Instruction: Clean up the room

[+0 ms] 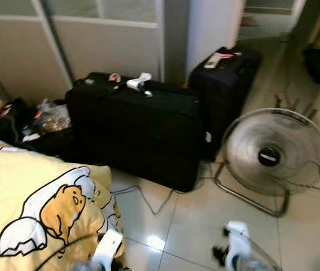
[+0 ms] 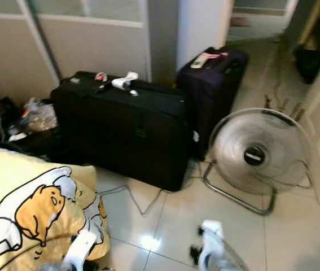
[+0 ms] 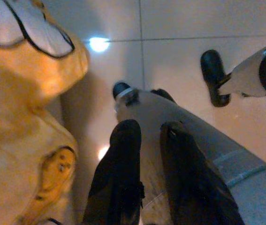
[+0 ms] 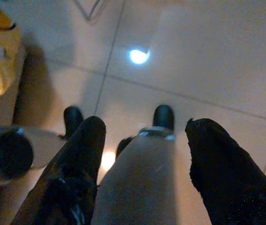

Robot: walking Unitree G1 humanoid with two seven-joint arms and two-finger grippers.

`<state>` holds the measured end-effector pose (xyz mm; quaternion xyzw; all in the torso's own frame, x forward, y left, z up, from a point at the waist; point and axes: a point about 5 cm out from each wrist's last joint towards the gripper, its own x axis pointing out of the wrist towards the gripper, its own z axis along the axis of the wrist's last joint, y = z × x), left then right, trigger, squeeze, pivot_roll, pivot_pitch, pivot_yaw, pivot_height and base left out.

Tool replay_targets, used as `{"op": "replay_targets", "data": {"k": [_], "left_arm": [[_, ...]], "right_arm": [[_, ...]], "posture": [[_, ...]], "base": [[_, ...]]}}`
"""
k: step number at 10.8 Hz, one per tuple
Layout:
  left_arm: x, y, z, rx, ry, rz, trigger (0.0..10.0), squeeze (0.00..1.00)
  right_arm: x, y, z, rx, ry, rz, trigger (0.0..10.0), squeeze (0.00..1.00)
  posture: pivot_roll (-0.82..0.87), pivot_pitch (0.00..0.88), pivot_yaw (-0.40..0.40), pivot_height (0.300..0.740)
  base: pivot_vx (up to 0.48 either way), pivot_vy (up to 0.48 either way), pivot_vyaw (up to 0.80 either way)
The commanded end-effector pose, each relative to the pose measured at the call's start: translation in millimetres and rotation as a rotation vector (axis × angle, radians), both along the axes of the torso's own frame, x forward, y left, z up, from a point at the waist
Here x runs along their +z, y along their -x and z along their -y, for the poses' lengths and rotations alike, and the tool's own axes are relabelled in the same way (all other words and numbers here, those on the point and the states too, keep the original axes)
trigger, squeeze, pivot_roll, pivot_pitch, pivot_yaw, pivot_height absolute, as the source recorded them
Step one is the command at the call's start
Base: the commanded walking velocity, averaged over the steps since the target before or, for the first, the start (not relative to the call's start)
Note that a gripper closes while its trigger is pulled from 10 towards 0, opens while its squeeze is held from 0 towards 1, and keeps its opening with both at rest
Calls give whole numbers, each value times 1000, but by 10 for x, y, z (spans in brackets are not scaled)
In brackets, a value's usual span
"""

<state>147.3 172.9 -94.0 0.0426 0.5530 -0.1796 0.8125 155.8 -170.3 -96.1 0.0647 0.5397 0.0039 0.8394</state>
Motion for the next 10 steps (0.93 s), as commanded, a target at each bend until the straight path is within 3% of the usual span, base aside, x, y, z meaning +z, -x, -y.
{"op": "replay_targets", "data": {"k": [1,2,3,5,7,10], "left_arm": [[-9,13,-39,85,13,2,10000,0],[-22,30,-11,163,44,-1,10000,0],[-28,36,21,173,41,5,10000,0],[-35,66,62,93,22,21,10000,0],[-40,75,40,78,14,9,10000,0],[-31,51,11,85,10,11,10000,0]], "right_arm": [[-51,117,-9,-2,12,-25,10000,0],[-63,137,-23,-5,14,-28,10000,0],[-76,159,-41,-1,15,-32,10000,0],[-140,315,-160,0,2,-67,10000,0],[-176,418,-251,17,6,-89,10000,0],[-183,435,-321,-8,-9,-101,10000,0]], "posture": [[21,0,68,740],[26,0,55,740],[46,0,29,740],[86,0,-13,740],[96,0,-19,740],[100,0,-12,740]], "base": [[0,0,0],[0,0,0],[0,0,0],[0,0,0],[0,0,0],[0,0,0]]}}
